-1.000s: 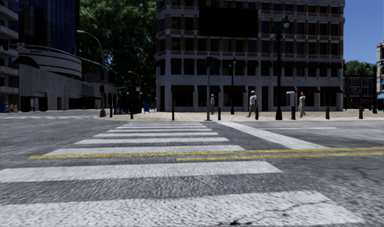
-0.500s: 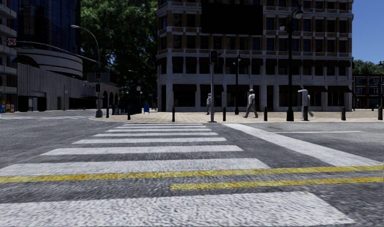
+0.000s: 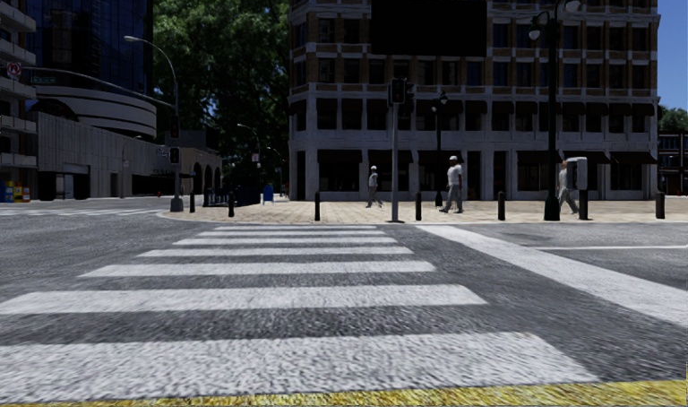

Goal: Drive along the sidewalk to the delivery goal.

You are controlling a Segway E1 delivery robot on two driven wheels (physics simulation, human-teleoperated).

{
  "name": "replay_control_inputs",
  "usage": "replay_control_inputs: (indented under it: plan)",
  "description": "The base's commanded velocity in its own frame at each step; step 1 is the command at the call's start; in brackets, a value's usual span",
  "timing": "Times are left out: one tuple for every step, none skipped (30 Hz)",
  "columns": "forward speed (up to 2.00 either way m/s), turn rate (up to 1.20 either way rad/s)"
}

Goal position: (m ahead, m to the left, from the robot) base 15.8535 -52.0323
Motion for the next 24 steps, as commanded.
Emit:
replay_control_inputs:
  plan:
    - [2.0, 0.0]
    - [2.0, 0.0]
    - [2.0, 0.0]
    - [2.0, 0.0]
    - [2.0, 0.0]
    - [2.0, 0.0]
    - [2.0, 0.0]
    - [2.0, 0.0]
    - [2.0, 0.0]
    - [2.0, 0.0]
    - [2.0, 0.0]
    - [2.0, 0.0]
    - [2.0, 0.0]
    - [2.0, 0.0]
    - [2.0, 0.0]
    - [2.0, 0.0]
    - [2.0, 0.0]
    - [2.0, 0.0]
    - [2.0, 0.0]
    - [2.0, 0.0]
    - [2.0, 0.0]
    - [2.0, 0.0]
    - [2.0, 0.0]
    - [2.0, 0.0]
